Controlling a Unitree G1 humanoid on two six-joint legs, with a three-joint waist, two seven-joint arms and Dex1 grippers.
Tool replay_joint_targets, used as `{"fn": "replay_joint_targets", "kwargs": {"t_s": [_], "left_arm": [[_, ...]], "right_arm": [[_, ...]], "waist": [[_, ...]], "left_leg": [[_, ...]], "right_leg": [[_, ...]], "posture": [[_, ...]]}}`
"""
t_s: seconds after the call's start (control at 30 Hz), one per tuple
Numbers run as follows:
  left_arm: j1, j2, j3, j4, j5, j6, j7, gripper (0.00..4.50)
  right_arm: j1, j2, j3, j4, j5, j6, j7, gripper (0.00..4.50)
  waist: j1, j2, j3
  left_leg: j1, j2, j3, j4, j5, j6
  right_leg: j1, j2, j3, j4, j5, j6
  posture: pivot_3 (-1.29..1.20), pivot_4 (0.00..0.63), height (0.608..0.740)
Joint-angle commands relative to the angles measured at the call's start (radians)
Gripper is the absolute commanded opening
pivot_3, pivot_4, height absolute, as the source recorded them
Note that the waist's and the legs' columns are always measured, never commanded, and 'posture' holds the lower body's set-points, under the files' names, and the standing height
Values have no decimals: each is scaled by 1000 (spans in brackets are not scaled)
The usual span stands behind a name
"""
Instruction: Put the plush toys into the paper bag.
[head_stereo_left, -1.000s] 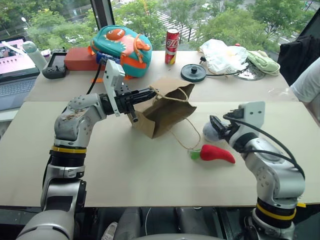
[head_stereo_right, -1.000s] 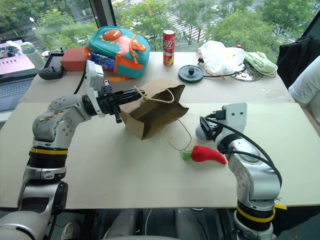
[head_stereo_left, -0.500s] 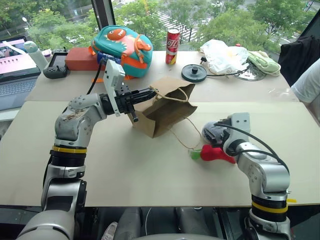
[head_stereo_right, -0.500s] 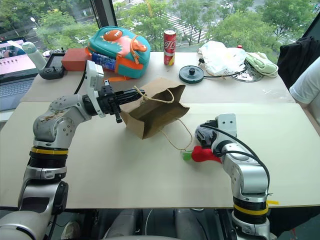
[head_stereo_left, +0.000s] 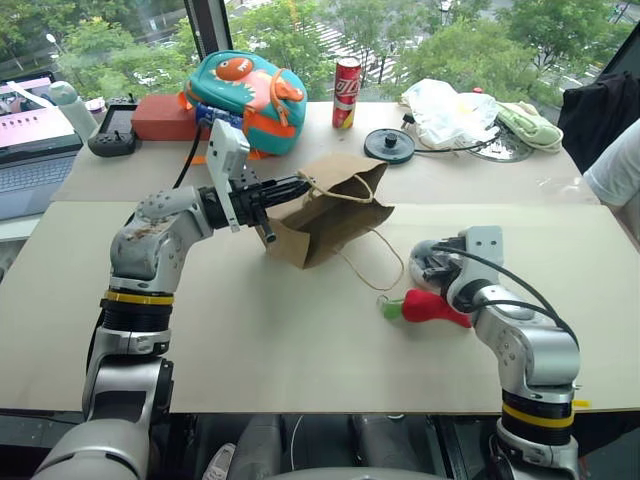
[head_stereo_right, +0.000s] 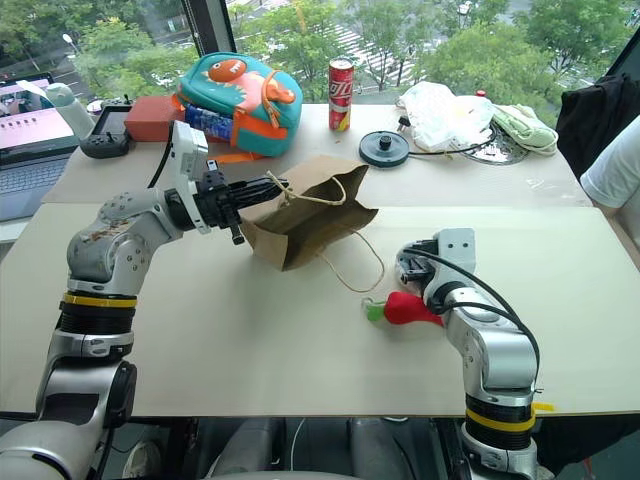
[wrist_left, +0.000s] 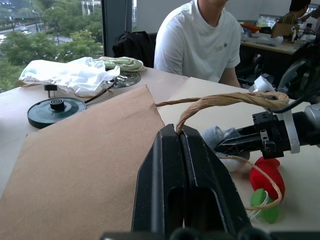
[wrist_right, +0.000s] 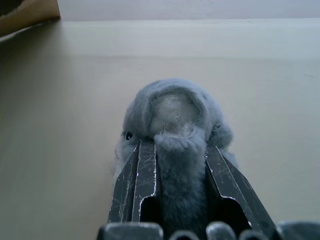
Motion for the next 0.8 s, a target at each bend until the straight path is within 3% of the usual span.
{"fn": "replay_joint_targets", "kwargs": {"t_s": [0.03, 0.17, 0.23, 0.43, 0.8], "left_arm": [[-27, 2, 14, -11, -3, -26, -6, 0], [-26, 0, 13, -7, 0, -28, -8, 0], [-27, -2, 14, -7, -3, -25, -7, 0], [-39, -14, 25, -5, -17, -4, 7, 0], [-44, -16, 21, -5, -14, -4, 0, 0]], "right_arm": [[-73, 0, -140, -141, 144, 43, 20, 928], [-137, 16, -228, -223, 318, 153, 23, 928], [-147, 28, -197, -262, 382, 224, 19, 928], [-118, 38, 21, -289, 349, 253, -33, 928], [-272, 92, 299, -84, 191, 141, -113, 928]], "waist": [[-1, 0, 0], [0, 0, 0], [-2, 0, 0], [-2, 0, 0], [-5, 0, 0]], "left_leg": [[0, 0, 0, 0, 0, 0], [0, 0, -1, -1, 0, 0], [0, 0, -1, -1, 0, 0], [0, 0, -1, -1, 0, 0], [0, 0, 0, -1, 0, 0]], "right_leg": [[0, 0, 0, 0, 0, 0], [0, 0, -1, 0, 0, 0], [0, 0, -1, 0, 0, 0], [0, 0, -1, 0, 0, 0], [-1, 0, -1, 0, 0, 0]], "posture": [[0, 150, 739], [0, 150, 739], [0, 150, 739], [0, 150, 739], [0, 150, 739]]}}
